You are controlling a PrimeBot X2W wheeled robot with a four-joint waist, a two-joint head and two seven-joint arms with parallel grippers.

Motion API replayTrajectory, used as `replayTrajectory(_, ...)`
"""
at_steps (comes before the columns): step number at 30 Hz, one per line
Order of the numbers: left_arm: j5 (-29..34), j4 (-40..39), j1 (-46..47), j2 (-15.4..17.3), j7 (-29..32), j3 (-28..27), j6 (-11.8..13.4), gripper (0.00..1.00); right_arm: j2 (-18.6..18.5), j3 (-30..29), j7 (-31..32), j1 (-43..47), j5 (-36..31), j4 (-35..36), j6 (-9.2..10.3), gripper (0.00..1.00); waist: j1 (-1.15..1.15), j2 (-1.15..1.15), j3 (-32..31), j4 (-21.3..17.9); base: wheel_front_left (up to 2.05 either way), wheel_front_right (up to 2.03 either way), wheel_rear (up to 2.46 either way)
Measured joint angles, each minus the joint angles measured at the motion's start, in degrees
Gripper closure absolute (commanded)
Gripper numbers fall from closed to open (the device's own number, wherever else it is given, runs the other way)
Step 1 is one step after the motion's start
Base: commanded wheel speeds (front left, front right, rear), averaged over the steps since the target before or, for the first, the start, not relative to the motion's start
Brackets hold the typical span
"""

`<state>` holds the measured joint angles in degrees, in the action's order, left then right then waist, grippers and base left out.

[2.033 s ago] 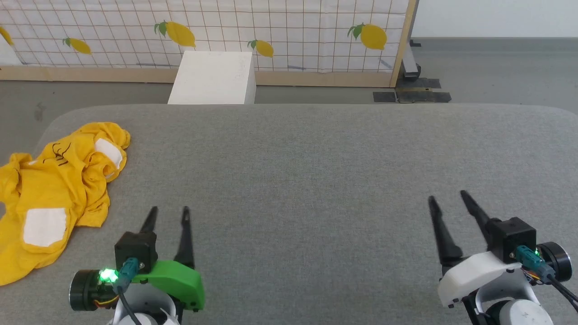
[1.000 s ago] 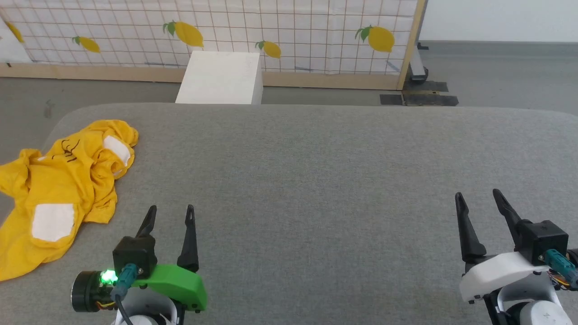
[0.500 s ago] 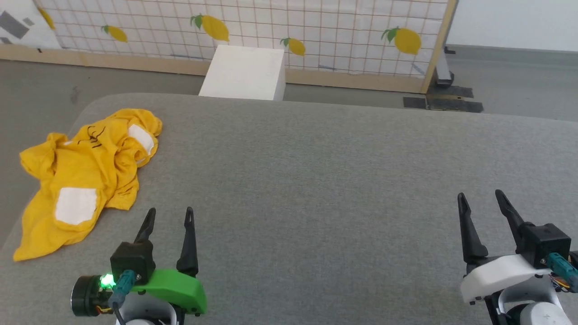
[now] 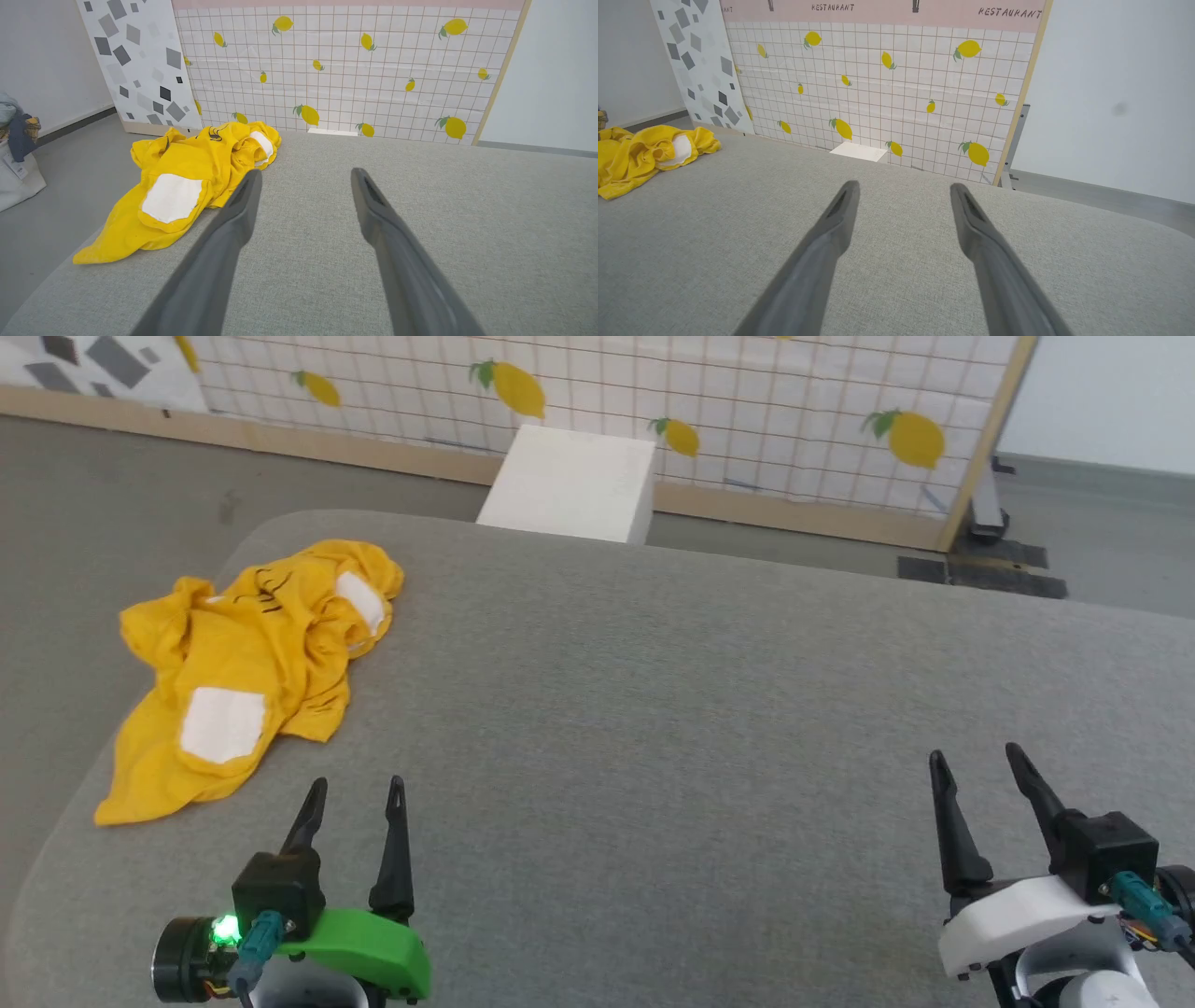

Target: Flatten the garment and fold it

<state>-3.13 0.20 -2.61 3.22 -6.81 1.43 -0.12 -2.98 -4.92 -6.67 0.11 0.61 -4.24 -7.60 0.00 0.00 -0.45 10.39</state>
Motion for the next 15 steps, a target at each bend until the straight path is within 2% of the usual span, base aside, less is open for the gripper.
replayTrajectory(15, -1.3, 0.41, -1.53, 0.0, -1.85, -0.45, -0.65, 0.0, 0.02, 2.65, -1.94, 0.19, 0.76, -1.6, 0.0, 0.0, 0.0, 0.0, -0.81, 7.15, 0.0, 0.0, 0.0)
